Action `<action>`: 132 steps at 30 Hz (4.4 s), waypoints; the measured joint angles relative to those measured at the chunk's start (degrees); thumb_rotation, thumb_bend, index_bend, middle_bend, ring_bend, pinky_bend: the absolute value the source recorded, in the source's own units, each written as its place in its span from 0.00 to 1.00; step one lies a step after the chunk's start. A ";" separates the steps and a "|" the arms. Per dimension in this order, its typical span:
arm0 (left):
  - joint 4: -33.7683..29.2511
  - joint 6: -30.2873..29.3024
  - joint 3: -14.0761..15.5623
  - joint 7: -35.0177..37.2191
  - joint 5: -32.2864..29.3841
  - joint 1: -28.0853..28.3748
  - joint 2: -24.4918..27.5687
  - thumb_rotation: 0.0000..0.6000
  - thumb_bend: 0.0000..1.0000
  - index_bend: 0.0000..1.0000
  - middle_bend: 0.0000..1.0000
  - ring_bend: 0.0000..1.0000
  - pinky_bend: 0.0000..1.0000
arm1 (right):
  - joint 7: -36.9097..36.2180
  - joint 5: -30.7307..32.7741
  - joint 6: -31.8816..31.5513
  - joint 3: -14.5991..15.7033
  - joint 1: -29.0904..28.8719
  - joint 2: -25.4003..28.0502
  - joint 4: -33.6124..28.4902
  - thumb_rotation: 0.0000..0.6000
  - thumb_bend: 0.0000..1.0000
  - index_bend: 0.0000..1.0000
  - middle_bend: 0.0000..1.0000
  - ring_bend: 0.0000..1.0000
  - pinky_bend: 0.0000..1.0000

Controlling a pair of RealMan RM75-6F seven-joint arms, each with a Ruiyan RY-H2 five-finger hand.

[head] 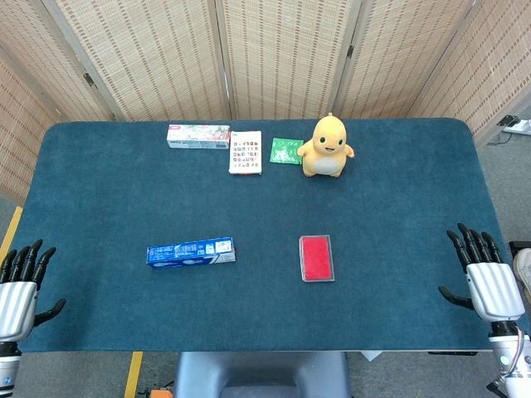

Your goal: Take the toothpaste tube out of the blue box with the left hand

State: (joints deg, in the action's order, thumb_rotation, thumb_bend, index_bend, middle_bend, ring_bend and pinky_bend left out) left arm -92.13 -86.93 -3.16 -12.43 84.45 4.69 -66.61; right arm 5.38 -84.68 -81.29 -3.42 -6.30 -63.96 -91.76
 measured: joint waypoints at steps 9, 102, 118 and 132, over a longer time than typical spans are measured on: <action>0.59 1.30 0.36 3.17 0.94 0.67 0.91 1.00 0.19 0.20 0.17 0.08 0.00 | -0.15 -0.55 -0.68 0.13 0.20 0.01 -0.06 1.00 0.20 0.00 0.00 0.00 0.00; 0.84 32.81 -6.44 -12.16 -44.67 35.16 -12.65 1.00 0.21 0.57 0.50 0.27 0.08 | -13.11 -6.96 -8.46 1.04 3.30 2.24 3.54 1.00 0.20 0.00 0.00 0.00 0.00; -12.56 20.86 -1.97 -37.03 -43.14 40.88 -7.09 1.00 0.21 0.51 0.47 0.26 0.04 | -11.49 -7.43 -8.07 1.37 3.21 1.88 3.14 1.00 0.20 0.00 0.00 0.00 0.00; -15.68 15.50 -2.42 -47.69 -37.44 45.31 -0.05 1.00 0.21 0.51 0.45 0.26 0.04 | -10.42 -7.33 -6.62 1.55 2.57 1.71 2.81 1.00 0.20 0.00 0.00 0.00 0.00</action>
State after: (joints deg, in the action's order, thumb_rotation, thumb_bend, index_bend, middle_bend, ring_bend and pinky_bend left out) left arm -107.81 -71.43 -5.58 -60.11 47.01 50.00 -66.66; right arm -5.03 -92.01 -87.91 -1.87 -3.73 -62.24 -88.96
